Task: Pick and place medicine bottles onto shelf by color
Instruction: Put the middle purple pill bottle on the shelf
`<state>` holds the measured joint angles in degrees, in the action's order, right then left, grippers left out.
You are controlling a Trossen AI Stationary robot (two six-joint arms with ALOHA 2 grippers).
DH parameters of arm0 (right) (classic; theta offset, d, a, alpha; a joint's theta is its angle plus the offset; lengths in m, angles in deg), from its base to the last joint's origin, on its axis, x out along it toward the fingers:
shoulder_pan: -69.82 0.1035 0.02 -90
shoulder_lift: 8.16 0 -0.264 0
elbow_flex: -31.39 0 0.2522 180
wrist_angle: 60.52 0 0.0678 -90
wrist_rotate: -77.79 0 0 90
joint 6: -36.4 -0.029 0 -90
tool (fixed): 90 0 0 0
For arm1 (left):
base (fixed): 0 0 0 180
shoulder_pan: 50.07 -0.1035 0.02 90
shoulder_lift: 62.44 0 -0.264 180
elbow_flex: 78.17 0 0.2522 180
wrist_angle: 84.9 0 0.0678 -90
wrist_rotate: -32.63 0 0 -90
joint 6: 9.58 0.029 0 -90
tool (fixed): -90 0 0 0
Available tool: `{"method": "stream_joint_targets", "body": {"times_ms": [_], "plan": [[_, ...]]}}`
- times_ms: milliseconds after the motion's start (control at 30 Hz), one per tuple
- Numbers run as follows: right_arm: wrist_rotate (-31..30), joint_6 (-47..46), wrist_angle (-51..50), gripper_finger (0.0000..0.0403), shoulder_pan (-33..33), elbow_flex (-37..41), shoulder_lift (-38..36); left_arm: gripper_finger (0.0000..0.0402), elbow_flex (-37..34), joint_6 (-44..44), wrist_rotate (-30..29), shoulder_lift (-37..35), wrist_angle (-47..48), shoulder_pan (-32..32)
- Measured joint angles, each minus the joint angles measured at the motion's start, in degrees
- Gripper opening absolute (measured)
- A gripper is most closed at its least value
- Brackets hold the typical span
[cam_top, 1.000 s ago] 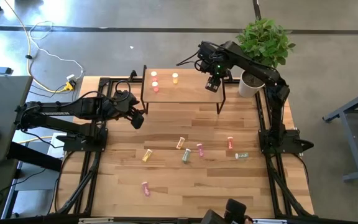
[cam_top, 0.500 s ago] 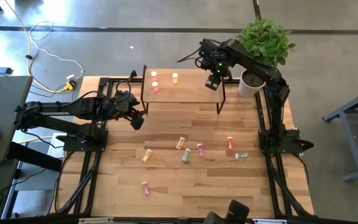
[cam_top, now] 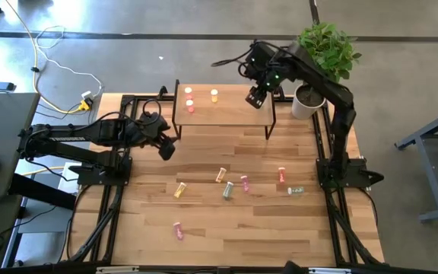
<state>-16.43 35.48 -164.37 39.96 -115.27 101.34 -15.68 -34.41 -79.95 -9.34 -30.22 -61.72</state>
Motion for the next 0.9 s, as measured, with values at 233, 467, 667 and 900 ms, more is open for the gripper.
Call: {"method": "stream_joint_targets", "body": {"times_ms": [233,467,667,900], "plan": [[1.2,-7.3,0.1,0.0186,5.1,1.1,-0.9,0.0257,0.0,-0.5,3.3,0.0,2.9,0.0],[1.0,-13.1,0.1,0.0186,12.0,4.4,-1.0,0.0257,0.0,-0.5,5.7,0.0,3.5,0.1],[1.5,-19.7,0.1,0.0186,17.4,14.2,-1.0,0.0257,0.0,-0.5,6.0,0.0,3.5,0.1],[6.0,-29.4,2.5,0.0186,23.9,24.8,-1.0,0.0257,0.0,1.6,7.0,0.0,3.5,0.1]]}}
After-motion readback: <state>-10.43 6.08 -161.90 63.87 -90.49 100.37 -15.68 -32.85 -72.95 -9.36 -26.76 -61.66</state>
